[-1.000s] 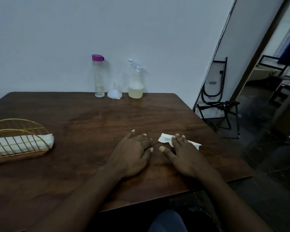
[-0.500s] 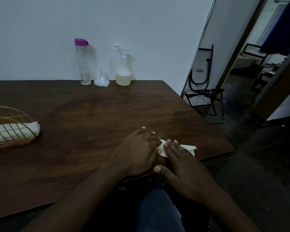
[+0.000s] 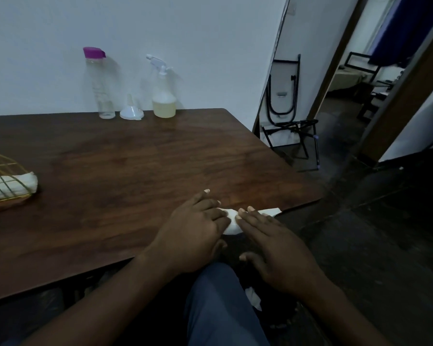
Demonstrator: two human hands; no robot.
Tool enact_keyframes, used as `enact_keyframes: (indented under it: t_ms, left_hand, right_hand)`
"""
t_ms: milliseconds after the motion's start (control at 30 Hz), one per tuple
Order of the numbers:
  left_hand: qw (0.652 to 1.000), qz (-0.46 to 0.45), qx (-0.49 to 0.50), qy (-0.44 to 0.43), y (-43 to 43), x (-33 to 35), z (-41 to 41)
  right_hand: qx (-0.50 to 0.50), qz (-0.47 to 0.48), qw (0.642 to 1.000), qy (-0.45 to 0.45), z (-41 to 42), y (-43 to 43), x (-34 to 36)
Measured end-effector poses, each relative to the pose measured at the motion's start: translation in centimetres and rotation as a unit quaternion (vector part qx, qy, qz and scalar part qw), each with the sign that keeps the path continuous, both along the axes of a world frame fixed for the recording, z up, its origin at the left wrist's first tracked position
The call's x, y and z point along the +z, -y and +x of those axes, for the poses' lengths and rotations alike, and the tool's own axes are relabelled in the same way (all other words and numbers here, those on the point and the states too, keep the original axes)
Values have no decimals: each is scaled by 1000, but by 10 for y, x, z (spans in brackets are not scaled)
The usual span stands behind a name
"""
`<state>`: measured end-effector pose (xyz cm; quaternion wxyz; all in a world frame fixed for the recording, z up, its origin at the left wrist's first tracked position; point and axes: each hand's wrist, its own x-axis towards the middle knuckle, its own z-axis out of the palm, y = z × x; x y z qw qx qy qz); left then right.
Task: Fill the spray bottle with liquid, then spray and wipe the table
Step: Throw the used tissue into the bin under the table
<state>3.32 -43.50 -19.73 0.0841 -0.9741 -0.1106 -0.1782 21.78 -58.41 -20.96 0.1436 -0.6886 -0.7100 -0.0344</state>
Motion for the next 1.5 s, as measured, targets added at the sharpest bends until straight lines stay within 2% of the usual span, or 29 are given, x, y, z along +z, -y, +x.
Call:
enact_keyframes:
  t_ms: [167, 267, 400, 500, 600, 733, 800, 900, 967, 1033, 1133, 1233, 1333, 1500]
  left_hand:
    - [996, 20, -2, 90, 17, -7, 10]
    - [992, -9, -1, 127, 34, -8, 19]
    - [988, -47, -37, 142, 58, -14, 38]
    - [991, -65, -33, 112, 72, -27, 59]
    - [986, -159, 30, 45, 78, -45, 88]
    - [955, -278, 103, -15, 71, -66, 124]
    - [938, -327, 111, -28, 67, -73, 138]
    - [909, -402, 109, -25, 64, -83, 156]
    - [890, -441, 116, -17, 59, -91, 165]
    - [863, -487, 132, -16, 51, -103, 174]
    - [817, -556, 151, -28, 38, -126, 183]
    - [788, -595, 157, -33, 30, -153, 193]
    - [775, -607, 171, -44, 25, -180, 204]
    - [772, -602, 197, -53, 19, -221, 220]
  right_hand:
    - [-21, 172, 985, -11, 7, 6, -12]
    - [-36, 211, 976, -34, 13, 17, -22]
    - [-54, 202, 971, -119, 27, 48, -46]
    - [-101, 160, 960, -206, 39, 70, -65]
    - [-133, 105, 940, -295, 49, 81, -83]
    - [-168, 42, 886, -430, 57, 80, -107]
    - [-199, 22, 874, -443, 61, 74, -119]
    - [-262, 25, 886, -382, 72, 61, -138]
    - [-298, 35, 879, -370, 83, 54, -150]
    - [-317, 36, 852, -415, 95, 50, -161]
    - [-312, 32, 786, -533, 110, 47, -174]
    - [-326, 35, 740, -588, 121, 49, -193]
    - [-365, 39, 694, -620, 131, 50, -217]
    - [-429, 56, 592, -680, 143, 49, -256]
